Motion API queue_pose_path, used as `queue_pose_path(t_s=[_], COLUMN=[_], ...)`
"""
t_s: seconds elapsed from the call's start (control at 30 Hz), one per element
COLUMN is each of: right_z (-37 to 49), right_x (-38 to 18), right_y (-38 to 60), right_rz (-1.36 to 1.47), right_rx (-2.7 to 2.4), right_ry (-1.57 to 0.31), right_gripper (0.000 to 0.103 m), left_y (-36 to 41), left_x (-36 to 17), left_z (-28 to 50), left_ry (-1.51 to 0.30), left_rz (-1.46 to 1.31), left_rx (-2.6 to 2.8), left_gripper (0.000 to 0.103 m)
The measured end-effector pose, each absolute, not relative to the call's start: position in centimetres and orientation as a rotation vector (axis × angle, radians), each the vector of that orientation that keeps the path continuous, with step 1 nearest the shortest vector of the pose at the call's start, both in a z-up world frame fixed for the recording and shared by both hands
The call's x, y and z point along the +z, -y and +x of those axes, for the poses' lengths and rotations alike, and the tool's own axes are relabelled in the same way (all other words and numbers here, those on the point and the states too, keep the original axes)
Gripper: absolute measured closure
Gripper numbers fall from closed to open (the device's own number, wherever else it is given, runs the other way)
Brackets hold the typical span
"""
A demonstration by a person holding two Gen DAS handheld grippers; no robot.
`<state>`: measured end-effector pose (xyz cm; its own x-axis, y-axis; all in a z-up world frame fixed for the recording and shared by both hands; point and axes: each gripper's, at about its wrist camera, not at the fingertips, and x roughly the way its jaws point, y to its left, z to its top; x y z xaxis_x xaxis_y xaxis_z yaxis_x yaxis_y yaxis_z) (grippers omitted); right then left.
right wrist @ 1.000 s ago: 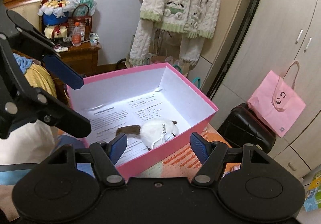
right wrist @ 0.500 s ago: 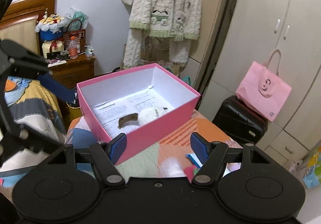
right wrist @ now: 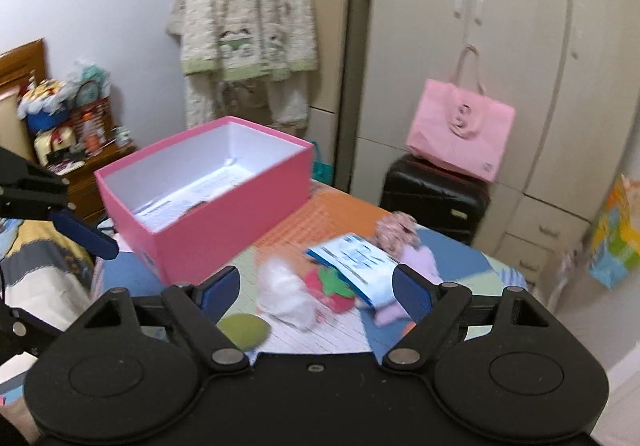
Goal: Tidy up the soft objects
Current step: 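Move the left tool back toward the green sponge on the table, then grasp the green sponge with the left gripper while the right grasps the orange sponge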
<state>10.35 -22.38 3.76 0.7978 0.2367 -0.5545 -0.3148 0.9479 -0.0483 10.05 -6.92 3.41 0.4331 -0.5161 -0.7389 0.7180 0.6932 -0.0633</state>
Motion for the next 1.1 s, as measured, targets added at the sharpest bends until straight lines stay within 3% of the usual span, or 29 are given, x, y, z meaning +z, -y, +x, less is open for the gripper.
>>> queue_pose_path(t_s=[0.7,0.97,1.1], right_z=[13.1,15.2,16.1], right_x=[-6.6,-9.5,-10.7], right_y=[28.9,30.1,30.2], right_rz=[0.059,0.137,0.153], right_rx=[0.150,0.123,0.100], right_ry=[-0.453,-0.488,-0.507], right_gripper=[0.016,0.022,0.024], left_y=[9.5,9.5,9.4], left_x=[-6.1,-8.6,-9.4], left_z=[14.6,15.4,15.5], left_ry=[-0.758,-0.727,-0.713], left_rz=[0.231,0.212,0.201], left_rx=[-0.702,-0.648,-0.601], left_gripper=[0.017,0.019,0.025])
